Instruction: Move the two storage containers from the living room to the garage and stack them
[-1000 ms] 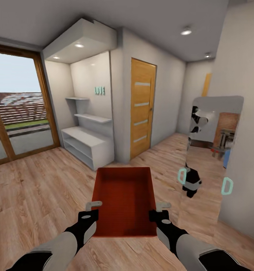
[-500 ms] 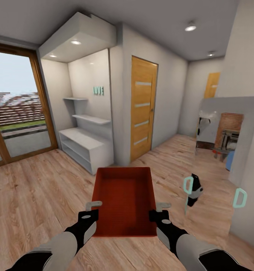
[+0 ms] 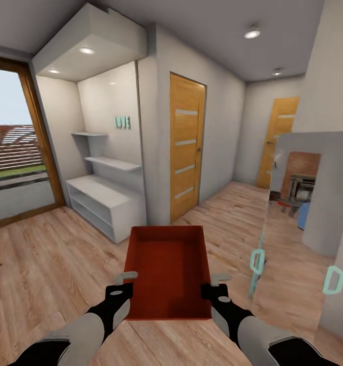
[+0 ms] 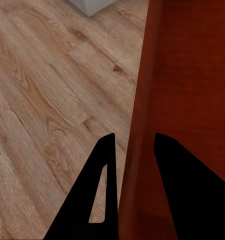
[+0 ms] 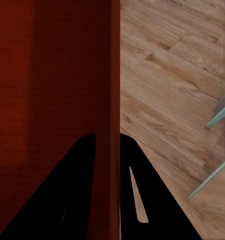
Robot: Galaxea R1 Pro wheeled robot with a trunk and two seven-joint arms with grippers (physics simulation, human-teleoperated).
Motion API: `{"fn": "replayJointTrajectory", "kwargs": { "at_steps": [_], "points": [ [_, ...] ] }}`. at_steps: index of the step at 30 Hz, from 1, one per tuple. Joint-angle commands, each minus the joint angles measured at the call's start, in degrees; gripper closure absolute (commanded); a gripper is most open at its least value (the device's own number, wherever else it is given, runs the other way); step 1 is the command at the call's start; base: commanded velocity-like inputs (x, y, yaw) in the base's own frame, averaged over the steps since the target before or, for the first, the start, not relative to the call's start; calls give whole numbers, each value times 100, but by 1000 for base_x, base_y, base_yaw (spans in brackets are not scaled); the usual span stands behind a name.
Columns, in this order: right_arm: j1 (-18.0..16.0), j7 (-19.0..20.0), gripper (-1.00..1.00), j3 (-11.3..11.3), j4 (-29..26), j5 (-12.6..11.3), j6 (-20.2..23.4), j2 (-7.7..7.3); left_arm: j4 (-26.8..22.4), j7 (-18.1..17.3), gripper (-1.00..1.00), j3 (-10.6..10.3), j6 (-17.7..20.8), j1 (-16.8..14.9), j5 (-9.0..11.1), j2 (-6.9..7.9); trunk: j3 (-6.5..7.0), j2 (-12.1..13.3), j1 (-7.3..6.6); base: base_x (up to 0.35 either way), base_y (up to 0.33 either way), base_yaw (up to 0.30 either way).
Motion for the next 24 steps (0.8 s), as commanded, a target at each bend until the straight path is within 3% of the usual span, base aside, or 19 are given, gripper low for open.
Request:
{"fn": "replayJointTrajectory", "kwargs": {
  "at_steps": [1, 11, 24],
  "points": [
    [-13, -117, 100, -371, -10, -22, -219, -29, 15, 24, 100, 118, -5, 4, 44, 214, -8, -6, 4, 319, 173, -257],
    [-13, -117, 100, -369, -10, -18, -219, -29, 6, 19, 100, 118, 9, 3, 44, 214, -8, -6, 4, 309, 205, -246],
    [-13, -117, 100, -375, -10, -20, -228, -37, 6, 19, 100, 118, 9, 6, 44, 214, -8, -6, 4, 306, 216, -24]
  ]
}}
